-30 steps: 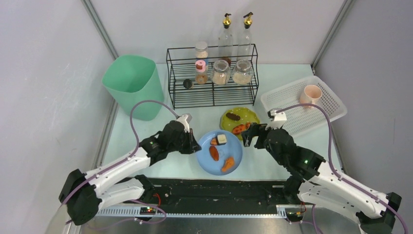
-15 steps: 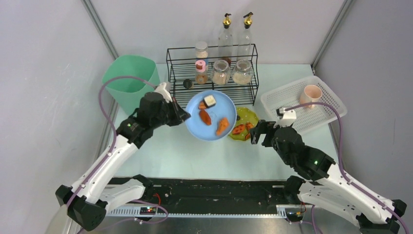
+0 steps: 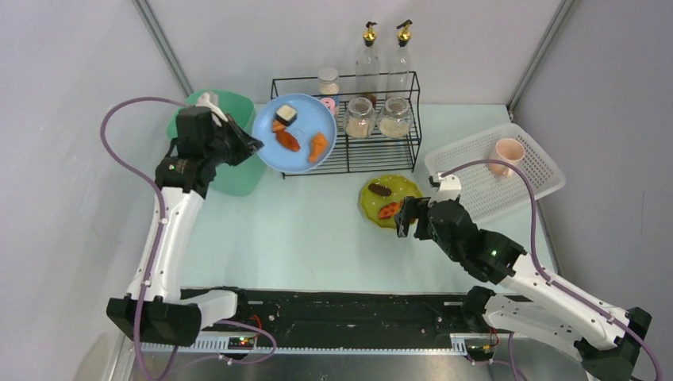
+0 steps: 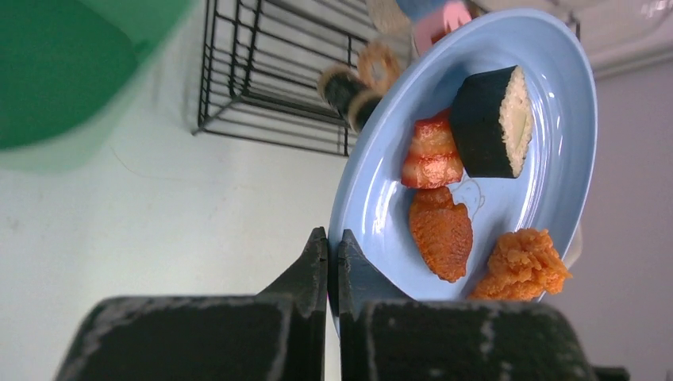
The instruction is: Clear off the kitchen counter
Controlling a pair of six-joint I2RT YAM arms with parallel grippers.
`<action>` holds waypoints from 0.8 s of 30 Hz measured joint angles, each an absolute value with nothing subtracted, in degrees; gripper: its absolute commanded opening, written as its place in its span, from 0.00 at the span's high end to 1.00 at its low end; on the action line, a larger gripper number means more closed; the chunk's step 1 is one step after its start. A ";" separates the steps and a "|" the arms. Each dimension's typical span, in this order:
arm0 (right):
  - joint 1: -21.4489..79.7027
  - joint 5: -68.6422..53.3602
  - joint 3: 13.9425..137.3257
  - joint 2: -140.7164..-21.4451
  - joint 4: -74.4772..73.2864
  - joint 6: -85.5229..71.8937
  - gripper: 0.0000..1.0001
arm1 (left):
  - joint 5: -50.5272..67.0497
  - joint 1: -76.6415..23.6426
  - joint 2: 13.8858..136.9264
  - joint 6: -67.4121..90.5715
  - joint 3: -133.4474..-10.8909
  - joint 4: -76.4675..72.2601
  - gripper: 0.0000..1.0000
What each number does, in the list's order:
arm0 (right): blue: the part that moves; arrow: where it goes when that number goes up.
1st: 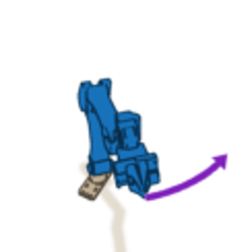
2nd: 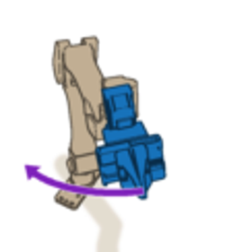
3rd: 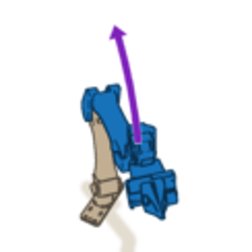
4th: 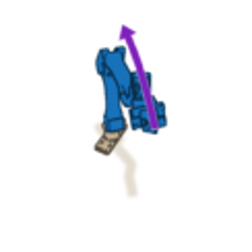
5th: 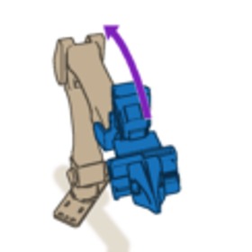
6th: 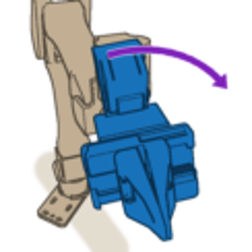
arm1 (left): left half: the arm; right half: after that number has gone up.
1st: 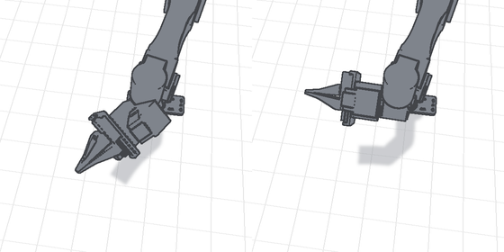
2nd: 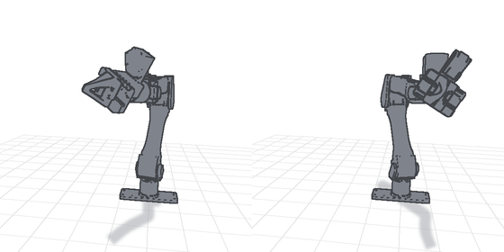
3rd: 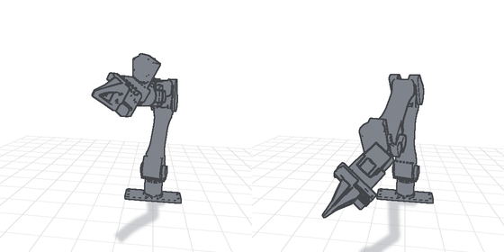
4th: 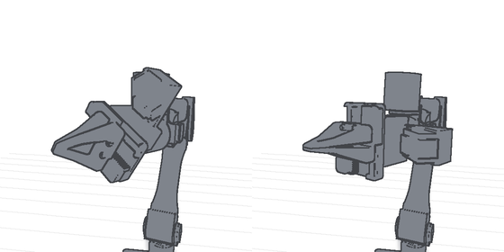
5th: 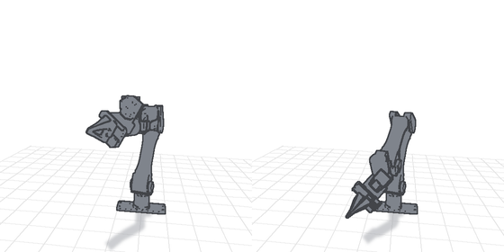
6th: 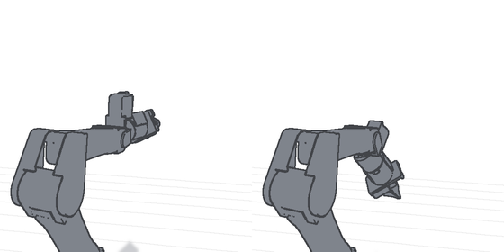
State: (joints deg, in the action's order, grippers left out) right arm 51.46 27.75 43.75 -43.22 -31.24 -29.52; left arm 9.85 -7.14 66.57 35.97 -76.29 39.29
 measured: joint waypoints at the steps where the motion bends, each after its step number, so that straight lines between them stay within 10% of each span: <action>1: 51.46 27.40 43.75 -43.51 -30.98 -29.52 0.07 | 10.28 -5.52 67.33 36.01 -77.62 39.79 1.00; 24: 52.03 22.11 43.75 -46.65 -28.42 -29.52 0.08 | 6.09 19.49 76.84 39.03 -91.09 41.58 1.00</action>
